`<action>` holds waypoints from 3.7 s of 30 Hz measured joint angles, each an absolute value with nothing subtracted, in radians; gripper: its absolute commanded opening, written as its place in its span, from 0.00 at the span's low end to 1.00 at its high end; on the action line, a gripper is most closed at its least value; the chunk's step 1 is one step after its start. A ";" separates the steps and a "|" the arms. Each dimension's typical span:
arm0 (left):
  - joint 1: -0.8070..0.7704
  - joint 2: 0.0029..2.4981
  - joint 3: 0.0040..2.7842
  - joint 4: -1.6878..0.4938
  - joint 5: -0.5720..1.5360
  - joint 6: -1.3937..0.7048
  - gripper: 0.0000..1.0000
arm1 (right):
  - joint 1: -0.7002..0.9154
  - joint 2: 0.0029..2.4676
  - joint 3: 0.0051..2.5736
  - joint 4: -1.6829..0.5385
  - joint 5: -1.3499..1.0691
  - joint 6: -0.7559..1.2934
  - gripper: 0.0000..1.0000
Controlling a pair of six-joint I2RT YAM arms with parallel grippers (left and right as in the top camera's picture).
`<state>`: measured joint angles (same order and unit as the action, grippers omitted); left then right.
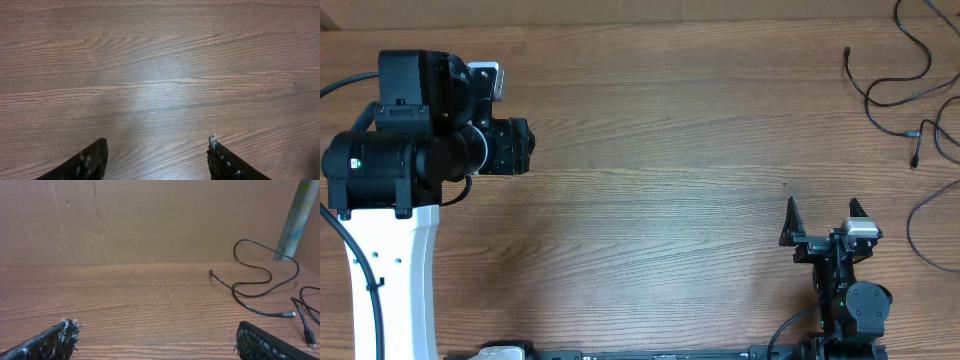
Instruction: Untangle cables
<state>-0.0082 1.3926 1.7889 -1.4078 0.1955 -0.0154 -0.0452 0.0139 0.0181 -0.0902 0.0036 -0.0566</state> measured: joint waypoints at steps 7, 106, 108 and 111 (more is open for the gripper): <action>-0.008 1.393 1.789 -1.410 0.196 -0.015 0.64 | -0.045 0.014 0.018 -0.090 0.004 -0.056 1.00; 0.028 0.105 0.008 -0.049 0.303 0.192 1.00 | -0.045 0.028 0.018 -0.091 0.003 -0.057 1.00; 0.028 0.105 0.008 -0.050 0.295 0.196 1.00 | -0.045 0.028 0.018 -0.090 0.003 -0.057 1.00; 0.028 0.105 0.008 -0.053 0.273 0.207 1.00 | -0.045 0.028 0.018 -0.090 0.003 -0.056 1.00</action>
<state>0.0280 0.1047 0.0082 -0.0528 0.2726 0.2070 -0.0452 0.0284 0.0181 -0.0898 0.0032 -0.0563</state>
